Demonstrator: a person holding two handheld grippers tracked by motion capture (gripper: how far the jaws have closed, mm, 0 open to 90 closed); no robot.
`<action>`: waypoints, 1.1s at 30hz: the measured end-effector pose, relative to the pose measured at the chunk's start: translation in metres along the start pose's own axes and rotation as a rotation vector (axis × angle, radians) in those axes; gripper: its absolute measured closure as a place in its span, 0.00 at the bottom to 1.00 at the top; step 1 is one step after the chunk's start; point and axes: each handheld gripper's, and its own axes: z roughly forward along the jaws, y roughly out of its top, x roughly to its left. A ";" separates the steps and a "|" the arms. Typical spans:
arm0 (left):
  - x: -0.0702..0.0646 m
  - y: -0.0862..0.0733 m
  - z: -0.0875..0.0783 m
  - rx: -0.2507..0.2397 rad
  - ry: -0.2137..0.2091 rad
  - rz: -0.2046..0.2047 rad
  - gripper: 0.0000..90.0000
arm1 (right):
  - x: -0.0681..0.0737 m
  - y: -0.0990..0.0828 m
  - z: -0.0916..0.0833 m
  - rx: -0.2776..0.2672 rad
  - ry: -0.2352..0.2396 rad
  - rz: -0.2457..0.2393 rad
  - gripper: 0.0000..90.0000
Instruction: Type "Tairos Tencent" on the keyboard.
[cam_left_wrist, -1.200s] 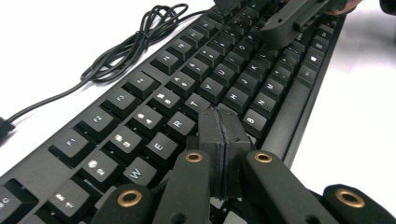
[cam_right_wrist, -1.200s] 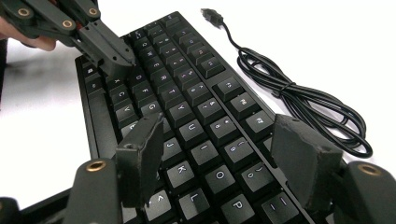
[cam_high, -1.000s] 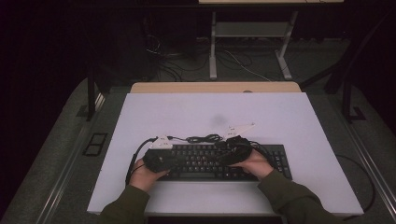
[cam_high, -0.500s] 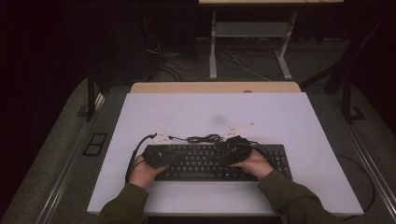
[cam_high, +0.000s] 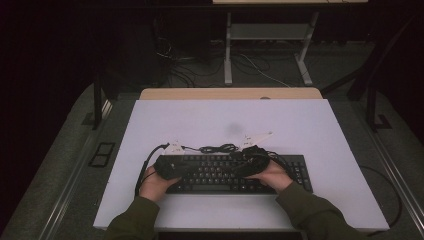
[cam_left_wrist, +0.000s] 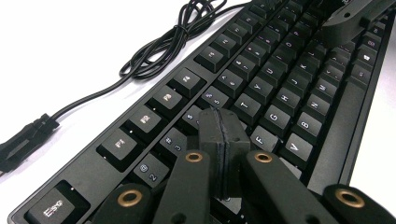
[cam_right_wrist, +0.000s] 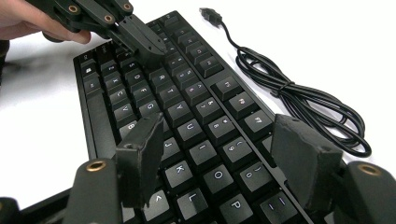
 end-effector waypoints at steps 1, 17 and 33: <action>0.000 0.000 0.000 0.000 0.001 -0.002 0.99 | 0.000 0.000 0.000 0.001 -0.001 0.000 0.38; -0.001 0.000 0.000 -0.005 -0.006 -0.005 0.99 | 0.000 0.000 -0.001 -0.002 -0.002 -0.001 0.38; -0.005 -0.002 -0.005 -0.038 0.013 -0.032 0.82 | 0.000 0.000 -0.001 -0.004 -0.001 0.010 0.41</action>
